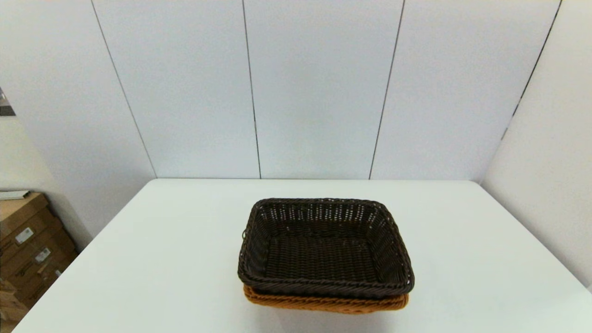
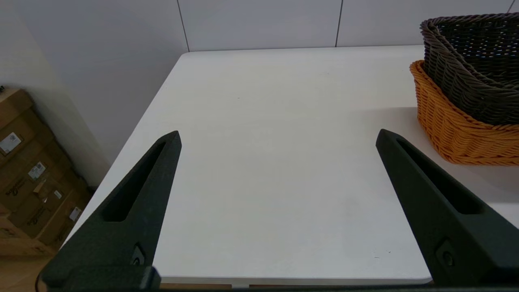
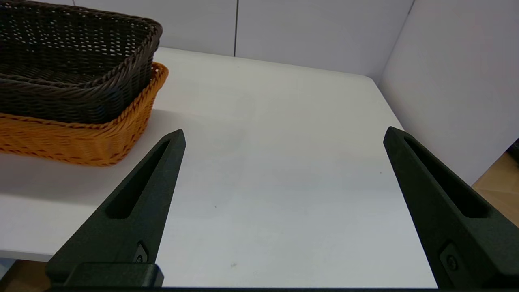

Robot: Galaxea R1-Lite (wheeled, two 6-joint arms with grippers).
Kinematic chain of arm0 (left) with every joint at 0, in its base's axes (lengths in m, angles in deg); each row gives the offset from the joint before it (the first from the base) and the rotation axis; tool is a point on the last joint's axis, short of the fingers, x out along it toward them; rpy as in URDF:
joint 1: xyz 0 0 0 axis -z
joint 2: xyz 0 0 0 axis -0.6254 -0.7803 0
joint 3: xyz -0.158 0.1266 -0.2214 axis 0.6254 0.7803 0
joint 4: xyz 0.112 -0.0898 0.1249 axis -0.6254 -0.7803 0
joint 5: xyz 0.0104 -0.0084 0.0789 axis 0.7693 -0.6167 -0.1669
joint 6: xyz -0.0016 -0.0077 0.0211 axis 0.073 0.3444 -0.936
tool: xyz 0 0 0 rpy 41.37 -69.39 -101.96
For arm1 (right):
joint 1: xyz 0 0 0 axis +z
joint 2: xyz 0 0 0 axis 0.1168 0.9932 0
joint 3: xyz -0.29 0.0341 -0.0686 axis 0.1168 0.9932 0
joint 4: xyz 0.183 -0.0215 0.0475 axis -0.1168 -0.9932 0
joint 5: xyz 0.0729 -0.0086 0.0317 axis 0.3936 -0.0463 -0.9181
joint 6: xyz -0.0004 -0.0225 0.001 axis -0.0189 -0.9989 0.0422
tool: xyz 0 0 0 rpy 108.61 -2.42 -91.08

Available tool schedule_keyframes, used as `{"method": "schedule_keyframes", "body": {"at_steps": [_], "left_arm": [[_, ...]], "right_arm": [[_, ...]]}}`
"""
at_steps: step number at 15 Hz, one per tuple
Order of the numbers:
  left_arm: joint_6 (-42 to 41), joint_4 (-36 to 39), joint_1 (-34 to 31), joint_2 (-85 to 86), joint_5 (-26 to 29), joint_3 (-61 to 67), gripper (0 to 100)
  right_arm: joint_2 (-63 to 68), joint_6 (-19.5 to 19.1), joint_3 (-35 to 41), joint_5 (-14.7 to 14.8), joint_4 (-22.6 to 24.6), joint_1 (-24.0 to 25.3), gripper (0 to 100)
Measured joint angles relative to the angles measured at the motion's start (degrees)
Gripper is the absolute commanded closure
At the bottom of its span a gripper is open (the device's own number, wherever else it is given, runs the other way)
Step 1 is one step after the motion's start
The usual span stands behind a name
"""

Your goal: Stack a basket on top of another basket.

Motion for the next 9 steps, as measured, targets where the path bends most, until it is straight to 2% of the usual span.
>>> {"method": "schedule_keyframes", "body": {"at_steps": [4,9], "left_arm": [[0.0,0.0,0.0,0.0,0.0,0.0,0],[0.0,0.0,0.0,0.0,0.0,0.0,0]], "right_arm": [[0.0,6.0,0.0,0.7,0.0,0.0,0],[0.0,6.2,0.0,0.9,0.0,0.0,0]]}}
